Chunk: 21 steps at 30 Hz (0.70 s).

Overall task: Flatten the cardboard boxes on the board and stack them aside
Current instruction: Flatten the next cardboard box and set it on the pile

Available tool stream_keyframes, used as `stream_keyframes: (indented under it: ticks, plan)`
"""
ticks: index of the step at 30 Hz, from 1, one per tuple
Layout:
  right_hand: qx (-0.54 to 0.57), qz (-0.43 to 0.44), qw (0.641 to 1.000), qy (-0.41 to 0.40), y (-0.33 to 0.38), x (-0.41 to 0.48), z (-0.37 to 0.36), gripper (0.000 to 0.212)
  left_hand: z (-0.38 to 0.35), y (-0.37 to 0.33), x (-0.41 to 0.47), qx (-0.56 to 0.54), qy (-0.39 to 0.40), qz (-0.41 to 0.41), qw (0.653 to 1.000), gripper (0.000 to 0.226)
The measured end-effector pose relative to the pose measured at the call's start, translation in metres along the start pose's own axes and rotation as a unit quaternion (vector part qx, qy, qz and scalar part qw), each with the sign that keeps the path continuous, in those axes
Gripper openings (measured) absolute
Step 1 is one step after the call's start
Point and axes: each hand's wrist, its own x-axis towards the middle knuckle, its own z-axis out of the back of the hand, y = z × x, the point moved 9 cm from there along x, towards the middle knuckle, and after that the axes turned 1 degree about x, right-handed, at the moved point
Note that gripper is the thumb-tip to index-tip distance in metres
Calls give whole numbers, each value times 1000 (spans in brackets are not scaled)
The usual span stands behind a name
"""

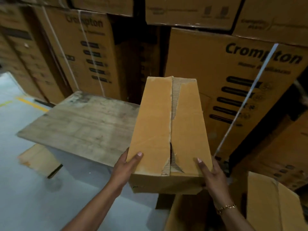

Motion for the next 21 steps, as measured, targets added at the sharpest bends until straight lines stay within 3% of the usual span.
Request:
stream_keyframes:
  ticks: [3, 5, 9, 13, 14, 18, 21]
  plan:
    - [-4, 18, 999, 38, 23, 12, -82, 66, 74, 1, 29, 14, -41, 4, 999, 58]
    - [-10, 32, 998, 59, 36, 20, -134, 63, 116, -4, 49, 21, -61, -2, 998, 47]
    - [-11, 50, 994, 100, 62, 39, -225, 59, 187, -9, 94, 32, -90, -2, 995, 62]
    - [-38, 52, 989, 130, 63, 59, -287, 58, 225, -4, 133, 97, -48, -2, 994, 50]
    - [-56, 53, 988, 134, 60, 63, -298, 60, 229, 1, 141, 120, -32, -6, 992, 57]
    - [-145, 53, 982, 108, 55, 79, -309, 67, 239, 18, 156, 259, -25, -37, 965, 122]
    - [-214, 77, 968, 109, 54, 84, -309, 74, 244, 19, 164, 358, -30, -73, 930, 139]
